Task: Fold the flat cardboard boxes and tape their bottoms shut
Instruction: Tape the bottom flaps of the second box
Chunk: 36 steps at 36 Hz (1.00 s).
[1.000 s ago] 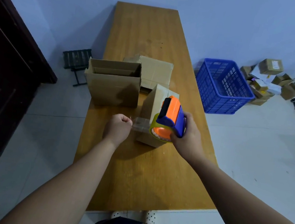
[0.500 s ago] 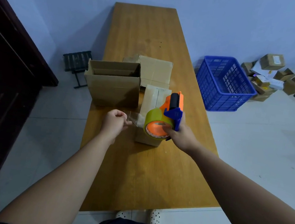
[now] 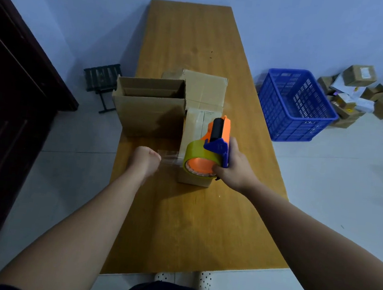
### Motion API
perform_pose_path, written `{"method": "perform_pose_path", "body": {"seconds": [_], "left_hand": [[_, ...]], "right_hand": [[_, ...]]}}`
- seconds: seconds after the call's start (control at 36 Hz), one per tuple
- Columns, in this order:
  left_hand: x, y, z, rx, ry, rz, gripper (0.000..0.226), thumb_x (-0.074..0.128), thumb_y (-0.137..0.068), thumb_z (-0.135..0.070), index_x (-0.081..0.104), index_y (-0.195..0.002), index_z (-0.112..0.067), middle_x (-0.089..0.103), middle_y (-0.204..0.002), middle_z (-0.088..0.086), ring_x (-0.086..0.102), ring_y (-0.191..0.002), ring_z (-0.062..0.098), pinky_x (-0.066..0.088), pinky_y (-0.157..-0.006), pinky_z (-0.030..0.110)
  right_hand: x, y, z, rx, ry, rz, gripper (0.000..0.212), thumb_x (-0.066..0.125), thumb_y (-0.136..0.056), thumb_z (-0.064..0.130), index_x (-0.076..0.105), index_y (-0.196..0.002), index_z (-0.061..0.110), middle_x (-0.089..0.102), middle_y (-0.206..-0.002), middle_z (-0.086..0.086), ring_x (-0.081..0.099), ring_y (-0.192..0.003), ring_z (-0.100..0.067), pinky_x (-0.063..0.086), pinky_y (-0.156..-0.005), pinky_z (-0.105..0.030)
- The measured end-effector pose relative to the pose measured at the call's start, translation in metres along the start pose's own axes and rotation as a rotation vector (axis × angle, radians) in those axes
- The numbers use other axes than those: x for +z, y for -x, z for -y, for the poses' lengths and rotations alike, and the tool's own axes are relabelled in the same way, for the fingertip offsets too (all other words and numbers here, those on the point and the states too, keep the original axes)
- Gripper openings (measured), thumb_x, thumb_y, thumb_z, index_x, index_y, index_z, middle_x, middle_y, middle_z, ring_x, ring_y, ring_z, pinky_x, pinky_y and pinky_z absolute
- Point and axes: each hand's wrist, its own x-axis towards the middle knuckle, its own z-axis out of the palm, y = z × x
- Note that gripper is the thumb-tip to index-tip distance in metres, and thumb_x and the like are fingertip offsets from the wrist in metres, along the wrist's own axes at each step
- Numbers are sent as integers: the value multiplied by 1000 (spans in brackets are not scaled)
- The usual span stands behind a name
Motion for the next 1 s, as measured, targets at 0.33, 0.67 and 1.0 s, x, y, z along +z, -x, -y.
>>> {"method": "perform_pose_path", "body": {"seconds": [0.33, 0.67, 1.0], "left_hand": [[4, -3, 0, -5, 126, 105, 11, 49, -90, -4, 58, -86, -5, 57, -88, 9, 50, -80, 16, 34, -58, 25], [-5, -4, 2, 75, 160, 118, 16, 48, -96, -16, 59, -87, -8, 57, -89, 7, 51, -86, 17, 35, -63, 26], [-7, -6, 0, 99, 64, 97, 21, 52, -96, -22, 61, -81, -11, 60, -85, 5, 51, -77, 9, 32, -58, 24]], "right_hand": [[2, -3, 7, 0, -198, -7, 53, 61, -80, 10, 35, -119, 35, 53, -109, 7, 55, -99, -13, 47, -74, -29], [3, -9, 6, -12, -70, 18, 55, 64, -83, 3, 37, -123, 29, 54, -109, 0, 55, -99, -19, 53, -83, -48], [3, -11, 7, -44, -3, 25, 55, 63, -85, 4, 32, -122, 29, 51, -103, 11, 53, -95, -9, 48, -76, -26]]}}
